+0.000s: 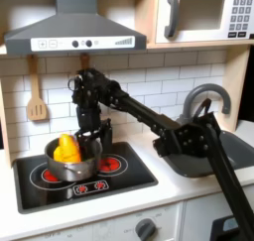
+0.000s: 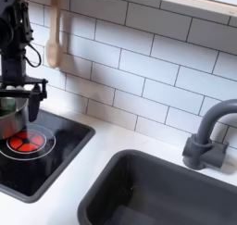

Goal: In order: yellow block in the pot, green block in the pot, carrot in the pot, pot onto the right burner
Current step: 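Move the pot onto the right burner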

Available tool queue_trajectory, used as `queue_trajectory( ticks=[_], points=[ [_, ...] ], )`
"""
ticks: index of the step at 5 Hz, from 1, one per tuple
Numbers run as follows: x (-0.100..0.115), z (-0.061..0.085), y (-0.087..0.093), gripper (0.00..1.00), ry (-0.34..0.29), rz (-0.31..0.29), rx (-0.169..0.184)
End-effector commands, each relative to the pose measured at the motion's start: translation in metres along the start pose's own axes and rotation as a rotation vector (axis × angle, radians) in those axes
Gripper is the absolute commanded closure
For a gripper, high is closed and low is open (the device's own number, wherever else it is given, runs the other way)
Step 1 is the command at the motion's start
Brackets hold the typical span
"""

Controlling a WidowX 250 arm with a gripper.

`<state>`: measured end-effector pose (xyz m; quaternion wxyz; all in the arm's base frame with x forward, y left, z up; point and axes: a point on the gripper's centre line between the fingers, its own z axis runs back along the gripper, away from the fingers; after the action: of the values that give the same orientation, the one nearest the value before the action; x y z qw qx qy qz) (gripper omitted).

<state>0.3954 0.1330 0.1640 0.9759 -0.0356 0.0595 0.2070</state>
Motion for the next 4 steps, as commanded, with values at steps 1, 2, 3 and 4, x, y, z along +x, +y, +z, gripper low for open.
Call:
queue_trajectory(
  ticks=[1,2,3,4],
  points=[
    [-0.002,0.001,-0.001,0.0,-0.084,-0.214,-0.053],
    [-0.005,-0.003,0.009,0.0,-0.132,-0.273,-0.077],
    [-0.006,-0.002,0.017,0.0,-0.164,-0.271,-0.088],
    [-0.006,-0.007,0.013,0.0,-0.182,-0.322,-0.072]
  ],
)
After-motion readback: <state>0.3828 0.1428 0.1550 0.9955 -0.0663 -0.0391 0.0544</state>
